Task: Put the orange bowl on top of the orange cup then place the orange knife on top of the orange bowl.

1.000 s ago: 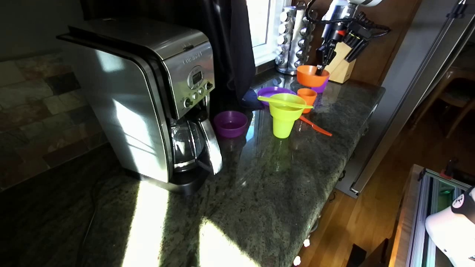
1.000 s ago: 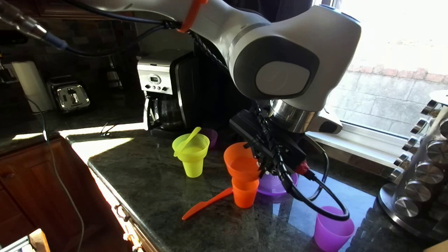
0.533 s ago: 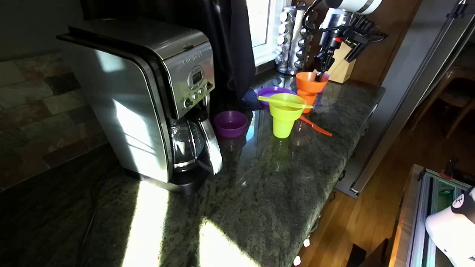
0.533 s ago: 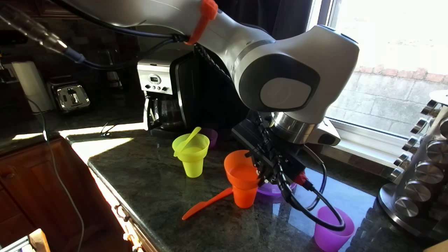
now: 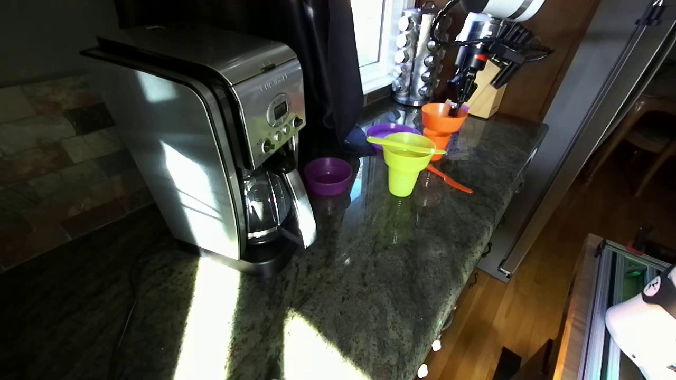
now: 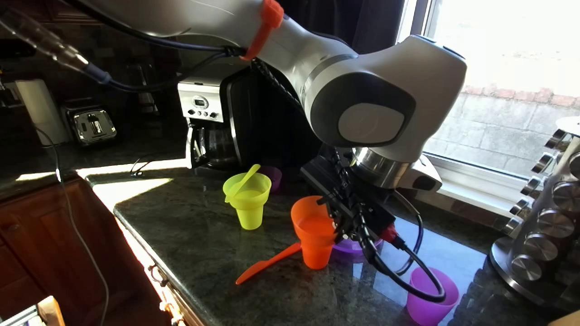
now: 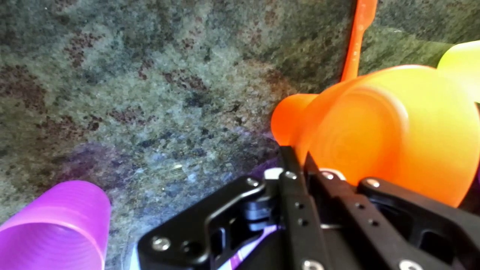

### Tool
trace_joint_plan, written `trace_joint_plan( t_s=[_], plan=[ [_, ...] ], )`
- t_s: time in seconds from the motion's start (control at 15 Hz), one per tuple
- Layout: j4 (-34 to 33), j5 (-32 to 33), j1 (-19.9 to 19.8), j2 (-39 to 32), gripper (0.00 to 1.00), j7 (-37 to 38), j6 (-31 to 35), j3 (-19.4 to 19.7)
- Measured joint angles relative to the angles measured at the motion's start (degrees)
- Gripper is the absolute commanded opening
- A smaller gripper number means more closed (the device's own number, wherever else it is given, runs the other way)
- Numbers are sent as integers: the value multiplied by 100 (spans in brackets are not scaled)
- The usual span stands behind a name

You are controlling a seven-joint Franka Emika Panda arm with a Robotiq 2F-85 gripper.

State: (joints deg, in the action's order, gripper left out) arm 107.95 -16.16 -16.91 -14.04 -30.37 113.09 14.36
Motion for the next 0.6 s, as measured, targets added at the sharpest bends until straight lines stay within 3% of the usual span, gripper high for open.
trace_joint_plan(
  t_s=[0.6],
  plan=[
    [0,19,-32,-11,1,14,0,-55]
  ],
)
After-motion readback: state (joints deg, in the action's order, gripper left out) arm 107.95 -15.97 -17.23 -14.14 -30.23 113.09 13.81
